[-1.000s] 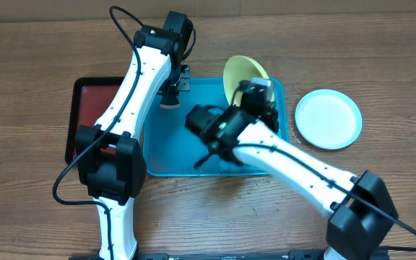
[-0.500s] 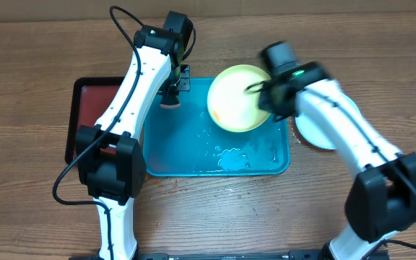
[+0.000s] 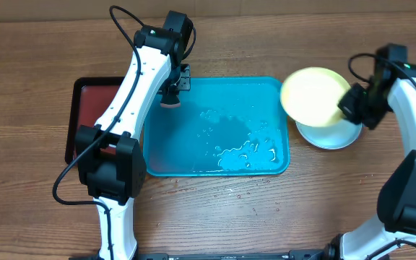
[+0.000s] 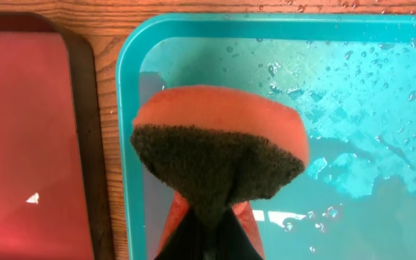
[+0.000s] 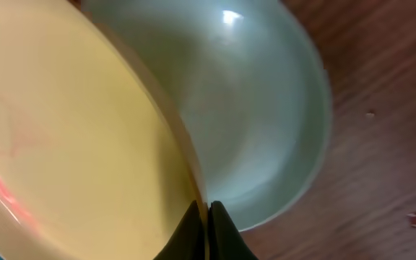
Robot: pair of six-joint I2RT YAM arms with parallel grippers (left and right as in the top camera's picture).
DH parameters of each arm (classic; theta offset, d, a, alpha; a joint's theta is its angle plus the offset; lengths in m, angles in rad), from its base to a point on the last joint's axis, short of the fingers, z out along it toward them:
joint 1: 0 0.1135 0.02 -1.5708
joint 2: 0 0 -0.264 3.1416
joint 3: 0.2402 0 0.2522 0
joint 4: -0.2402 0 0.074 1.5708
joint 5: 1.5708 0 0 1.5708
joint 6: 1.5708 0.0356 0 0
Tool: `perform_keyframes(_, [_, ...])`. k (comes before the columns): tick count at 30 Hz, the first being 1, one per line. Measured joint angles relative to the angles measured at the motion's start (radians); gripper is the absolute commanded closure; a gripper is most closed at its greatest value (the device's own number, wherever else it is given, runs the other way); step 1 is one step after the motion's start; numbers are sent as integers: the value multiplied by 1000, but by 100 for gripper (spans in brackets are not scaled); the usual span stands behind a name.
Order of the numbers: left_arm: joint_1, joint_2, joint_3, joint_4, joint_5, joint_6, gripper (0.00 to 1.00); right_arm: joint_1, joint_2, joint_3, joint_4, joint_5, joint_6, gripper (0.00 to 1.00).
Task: Clean dirty plates on tray and stack at the side
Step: 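Carry the yellow-green plate right and stack it on the plate pile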
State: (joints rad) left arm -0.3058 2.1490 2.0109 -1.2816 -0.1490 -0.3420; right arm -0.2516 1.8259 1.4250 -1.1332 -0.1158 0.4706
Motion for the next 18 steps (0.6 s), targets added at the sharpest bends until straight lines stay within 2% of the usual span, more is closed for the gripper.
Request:
perform_keyframes(9, [0,0,0,2,0,0,96,-104,0,-187,91,42,8,96])
perform_keyframes(10, [0,0,0,3,0,1,96,-104,0,-190,93,42,8,90])
perform_keyframes(12, [0,0,0,0,0,5,96,-104,0,-190,96,42,12,70])
perform_keyframes(15, [4,0,11,-38,1,8,96,-104,0,-189,86,39,3,51])
perform_keyframes(18, [19,0,67,-103,5,9,96,-104,0,-178,47,14,-16,41])
